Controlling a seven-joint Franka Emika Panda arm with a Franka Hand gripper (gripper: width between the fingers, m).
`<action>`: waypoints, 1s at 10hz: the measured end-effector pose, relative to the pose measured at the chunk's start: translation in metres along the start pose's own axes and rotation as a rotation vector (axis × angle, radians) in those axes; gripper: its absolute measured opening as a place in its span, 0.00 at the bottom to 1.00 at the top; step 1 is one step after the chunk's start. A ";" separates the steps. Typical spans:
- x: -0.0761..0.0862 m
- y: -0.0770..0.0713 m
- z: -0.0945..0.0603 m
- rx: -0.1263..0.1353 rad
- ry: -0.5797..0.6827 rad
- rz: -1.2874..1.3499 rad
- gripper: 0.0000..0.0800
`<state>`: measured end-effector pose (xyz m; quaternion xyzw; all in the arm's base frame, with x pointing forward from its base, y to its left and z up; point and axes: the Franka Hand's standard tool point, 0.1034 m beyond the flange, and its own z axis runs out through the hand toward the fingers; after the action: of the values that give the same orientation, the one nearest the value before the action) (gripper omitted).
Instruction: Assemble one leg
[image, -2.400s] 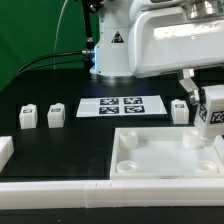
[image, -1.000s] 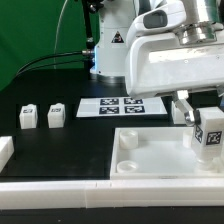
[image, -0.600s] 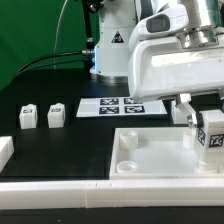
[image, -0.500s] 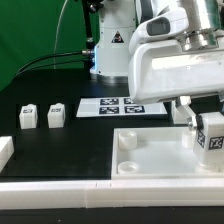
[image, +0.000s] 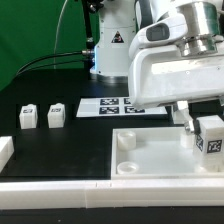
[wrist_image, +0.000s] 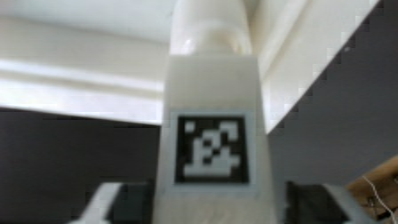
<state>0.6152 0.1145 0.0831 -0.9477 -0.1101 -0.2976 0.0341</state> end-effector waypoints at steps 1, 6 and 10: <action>0.001 0.000 -0.001 0.000 0.000 0.000 0.60; 0.009 0.003 -0.006 -0.003 0.003 -0.006 0.81; 0.020 0.002 -0.009 0.004 -0.023 -0.009 0.81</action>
Offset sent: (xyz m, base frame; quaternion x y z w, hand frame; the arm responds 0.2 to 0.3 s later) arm 0.0027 -0.0084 0.0091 -0.0119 -0.0115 -0.0169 0.9997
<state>0.6261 0.1151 0.1020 -0.9505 -0.1152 -0.2866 0.0336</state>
